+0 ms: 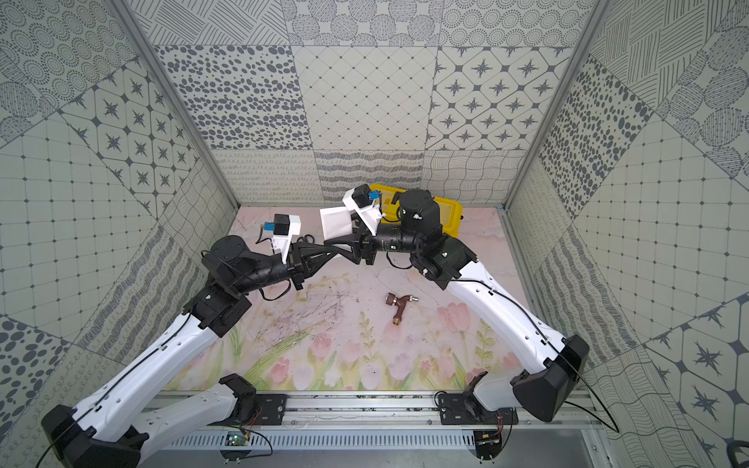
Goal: Fold the square paper along the opposite sides
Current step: Fold the paper.
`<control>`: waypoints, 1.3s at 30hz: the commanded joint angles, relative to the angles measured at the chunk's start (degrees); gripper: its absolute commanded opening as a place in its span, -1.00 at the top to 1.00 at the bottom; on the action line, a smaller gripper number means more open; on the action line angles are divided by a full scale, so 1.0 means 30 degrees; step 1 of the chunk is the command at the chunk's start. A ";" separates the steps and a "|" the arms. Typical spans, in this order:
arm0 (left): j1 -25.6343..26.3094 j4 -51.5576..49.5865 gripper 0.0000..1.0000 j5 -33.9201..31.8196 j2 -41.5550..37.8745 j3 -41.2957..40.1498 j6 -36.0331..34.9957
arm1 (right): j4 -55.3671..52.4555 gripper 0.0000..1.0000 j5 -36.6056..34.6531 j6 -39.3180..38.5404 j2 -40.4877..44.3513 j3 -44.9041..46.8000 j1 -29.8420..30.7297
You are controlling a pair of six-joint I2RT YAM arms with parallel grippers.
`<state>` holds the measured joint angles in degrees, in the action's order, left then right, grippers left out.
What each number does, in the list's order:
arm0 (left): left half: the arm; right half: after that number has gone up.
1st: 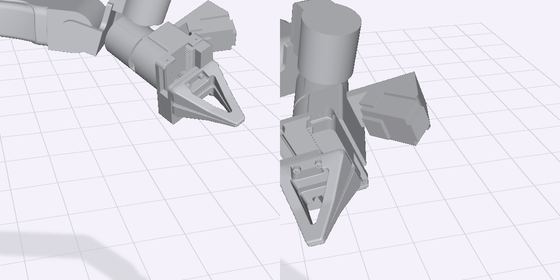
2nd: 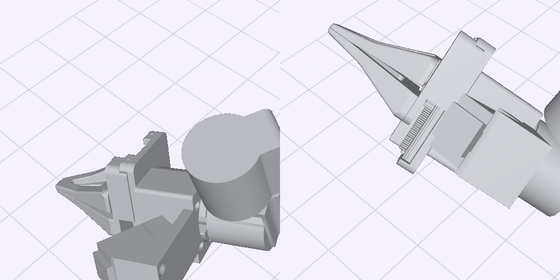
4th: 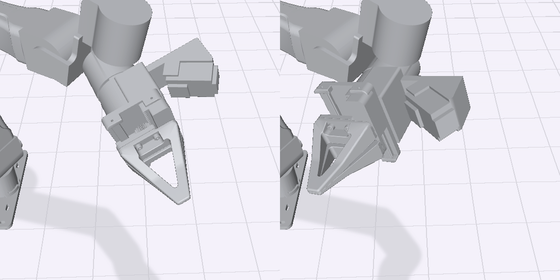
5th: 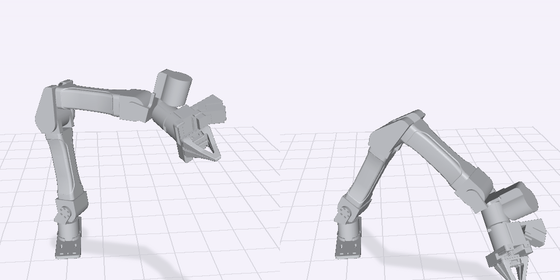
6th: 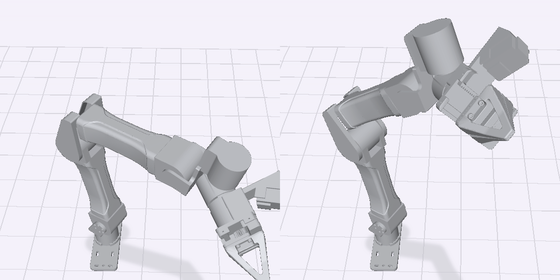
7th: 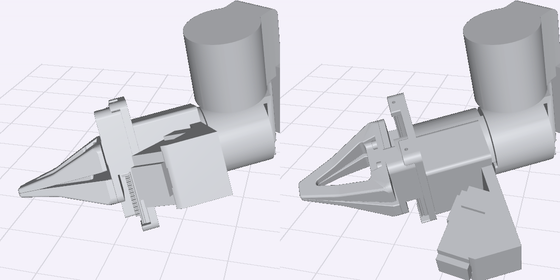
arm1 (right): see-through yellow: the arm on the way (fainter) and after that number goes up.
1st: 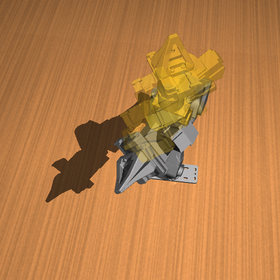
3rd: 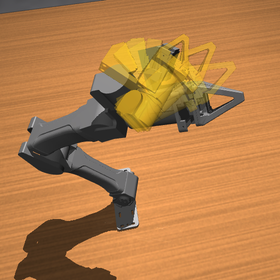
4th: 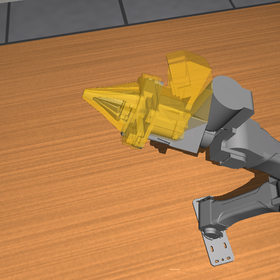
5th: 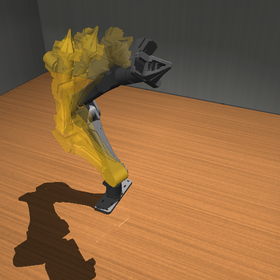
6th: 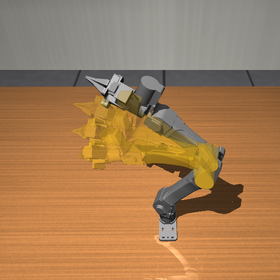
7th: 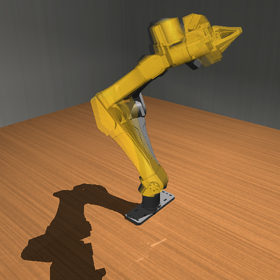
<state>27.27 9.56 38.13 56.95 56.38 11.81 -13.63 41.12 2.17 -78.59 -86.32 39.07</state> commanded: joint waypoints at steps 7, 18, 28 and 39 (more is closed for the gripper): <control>0.0030 0.0583 1.00 0.4704 -0.0701 0.0534 -0.0776 | 0.1294 -0.23 0.4003 0.0210 0.1598 0.0557 -0.1749; 0.0023 -0.1589 1.00 0.7565 0.0352 0.2260 -0.2377 | 0.2592 -0.15 0.7666 0.1361 0.1678 0.0738 -0.1902; 0.0011 -0.3017 1.00 0.8479 0.1313 0.3021 -0.3312 | 0.3334 0.21 0.8407 0.2138 0.1755 0.0708 -0.1744; -0.0001 -0.4818 1.00 0.7856 0.1267 0.3581 -0.5304 | 0.3429 0.53 0.8875 0.2234 0.1762 0.0785 -0.1156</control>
<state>27.31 -1.23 60.66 60.69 65.52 1.72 -5.67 66.43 8.54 -74.48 -84.55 35.05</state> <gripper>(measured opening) 0.062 0.243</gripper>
